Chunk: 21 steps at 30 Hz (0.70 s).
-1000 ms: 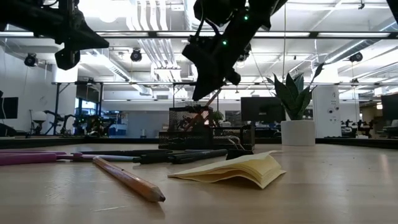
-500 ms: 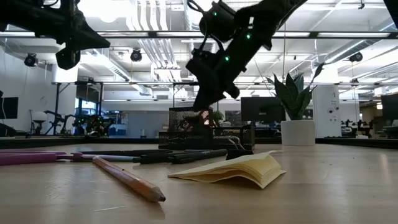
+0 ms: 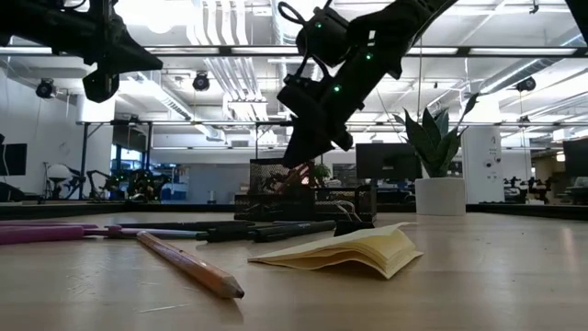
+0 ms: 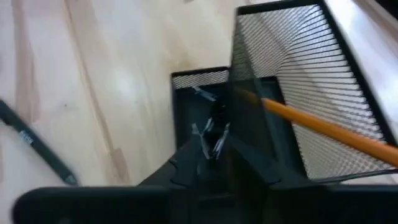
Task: Pick and place office supplies into organizer
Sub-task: Put the binder clip into the desk organizer
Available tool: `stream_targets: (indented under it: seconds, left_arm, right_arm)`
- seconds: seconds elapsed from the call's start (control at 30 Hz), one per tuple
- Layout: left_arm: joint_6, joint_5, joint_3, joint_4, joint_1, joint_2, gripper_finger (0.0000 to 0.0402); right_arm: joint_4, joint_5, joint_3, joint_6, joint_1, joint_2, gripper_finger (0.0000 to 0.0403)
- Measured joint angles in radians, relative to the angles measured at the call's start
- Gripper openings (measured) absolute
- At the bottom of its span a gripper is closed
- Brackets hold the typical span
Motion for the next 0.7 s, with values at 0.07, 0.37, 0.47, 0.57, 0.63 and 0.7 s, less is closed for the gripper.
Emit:
stream_targets:
  seconds: [0.07,0.37,0.47,0.57,0.63,0.7]
  left_arm:
    - [-0.002,0.0,0.0,0.0,0.0,0.0,0.0]
    - [-0.032,0.001,0.0,0.0,0.0,-0.001,0.0]
    - [-0.031,0.001,0.0,-0.001,0.0,-0.002,0.0]
    - [-0.025,0.001,-0.001,-0.001,0.0,0.0,0.0]
    - [-0.024,0.001,-0.001,-0.002,0.0,0.0,0.0]
    - [-0.024,0.001,-0.001,-0.002,0.001,-0.001,0.0]
  right_arm:
    - [-0.008,-0.002,0.0,0.0,0.011,-0.003,0.0087]
    - [-0.29,-0.083,0.001,-0.368,0.219,-0.097,0.0162]
    - [-0.362,-0.081,-0.001,-0.433,0.3,-0.098,0.0171]
    - [-0.356,-0.078,0.0,-0.5,0.373,-0.082,0.0176]
    - [-0.351,-0.082,-0.002,-0.52,0.411,-0.054,0.0175]
    - [-0.339,-0.083,-0.002,-0.515,0.436,-0.034,0.0175]
